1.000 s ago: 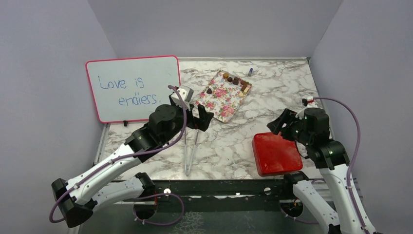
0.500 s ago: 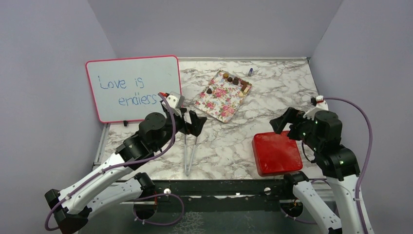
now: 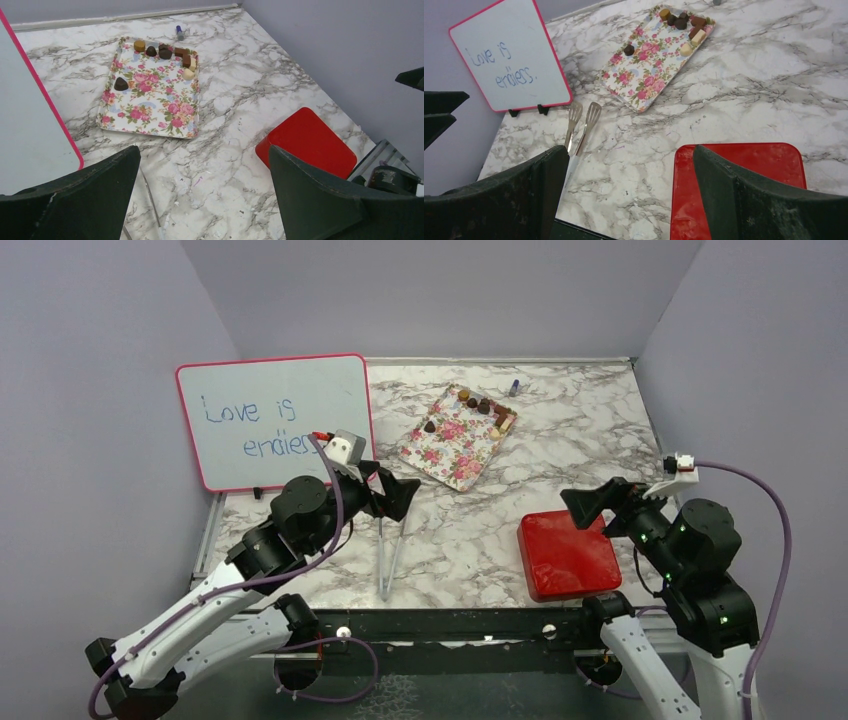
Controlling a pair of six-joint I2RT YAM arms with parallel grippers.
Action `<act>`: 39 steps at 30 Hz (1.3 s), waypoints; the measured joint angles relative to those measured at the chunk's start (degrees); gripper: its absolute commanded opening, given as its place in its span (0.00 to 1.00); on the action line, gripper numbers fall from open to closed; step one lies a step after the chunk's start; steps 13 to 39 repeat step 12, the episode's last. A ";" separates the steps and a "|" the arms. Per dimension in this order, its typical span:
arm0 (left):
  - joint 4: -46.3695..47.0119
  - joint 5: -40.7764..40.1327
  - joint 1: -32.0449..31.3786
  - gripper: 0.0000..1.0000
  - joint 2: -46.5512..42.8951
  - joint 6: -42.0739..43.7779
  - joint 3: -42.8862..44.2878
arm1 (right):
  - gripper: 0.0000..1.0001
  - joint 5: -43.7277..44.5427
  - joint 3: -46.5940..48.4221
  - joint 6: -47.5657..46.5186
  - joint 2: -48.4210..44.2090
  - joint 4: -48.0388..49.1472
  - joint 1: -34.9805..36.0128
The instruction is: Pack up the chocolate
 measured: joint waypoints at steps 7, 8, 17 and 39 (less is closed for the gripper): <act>0.20 0.02 0.00 0.99 -1.27 -1.75 -0.31 | 1.00 -1.27 -1.86 0.79 -1.84 0.20 0.00; 0.22 0.02 0.00 0.99 -1.38 -1.86 -0.57 | 1.00 -1.33 -1.86 0.94 -1.84 0.17 0.00; 0.02 0.00 0.02 0.99 -1.42 -1.95 -1.11 | 1.00 -1.49 -1.86 1.40 -1.84 0.20 0.00; 0.02 0.00 0.02 0.99 -1.42 -1.95 -1.11 | 1.00 -1.49 -1.86 1.40 -1.84 0.20 0.00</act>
